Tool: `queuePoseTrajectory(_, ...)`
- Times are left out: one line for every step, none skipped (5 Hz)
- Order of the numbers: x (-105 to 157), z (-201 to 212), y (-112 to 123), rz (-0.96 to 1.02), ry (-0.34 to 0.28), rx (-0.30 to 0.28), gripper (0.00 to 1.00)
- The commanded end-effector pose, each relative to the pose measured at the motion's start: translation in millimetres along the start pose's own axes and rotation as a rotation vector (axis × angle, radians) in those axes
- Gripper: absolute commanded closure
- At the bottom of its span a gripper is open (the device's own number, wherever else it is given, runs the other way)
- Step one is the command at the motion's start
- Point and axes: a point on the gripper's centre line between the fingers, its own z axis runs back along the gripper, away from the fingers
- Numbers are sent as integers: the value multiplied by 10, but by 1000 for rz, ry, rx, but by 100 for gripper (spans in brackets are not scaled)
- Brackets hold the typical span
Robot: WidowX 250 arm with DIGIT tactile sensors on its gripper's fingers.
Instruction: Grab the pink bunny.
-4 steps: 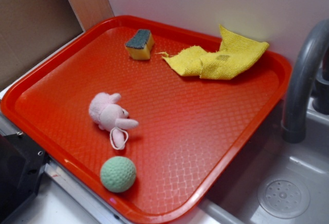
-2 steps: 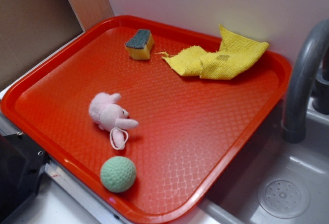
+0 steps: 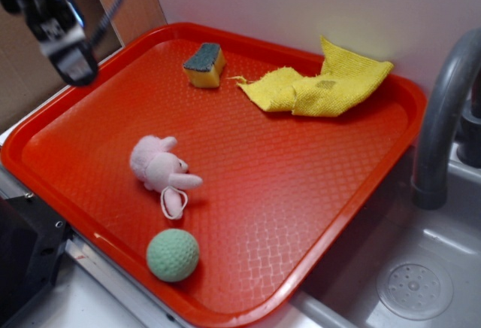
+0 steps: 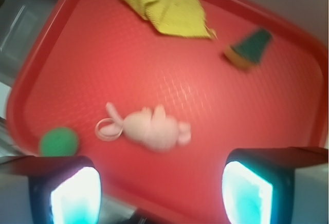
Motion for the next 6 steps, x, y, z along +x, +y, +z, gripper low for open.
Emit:
queuePoseTrajectory(-187, -884, -402, -499, 91, -125, 0)
queuePoseTrajectory(-337, -1207, -288, -576, 202, -160, 0)
queuePoseTrajectory(-333, -1242, -147, -564, 209, -135, 0)
queuePoseTrajectory(-301, -1250, 24, -524, 164, -155, 100)
queuePoseTrajectory(-326, -1081, 154, -375, 81, -163, 100)
queuePoseTrajectory(-265, -608, 289, -149, -50, -109, 100)
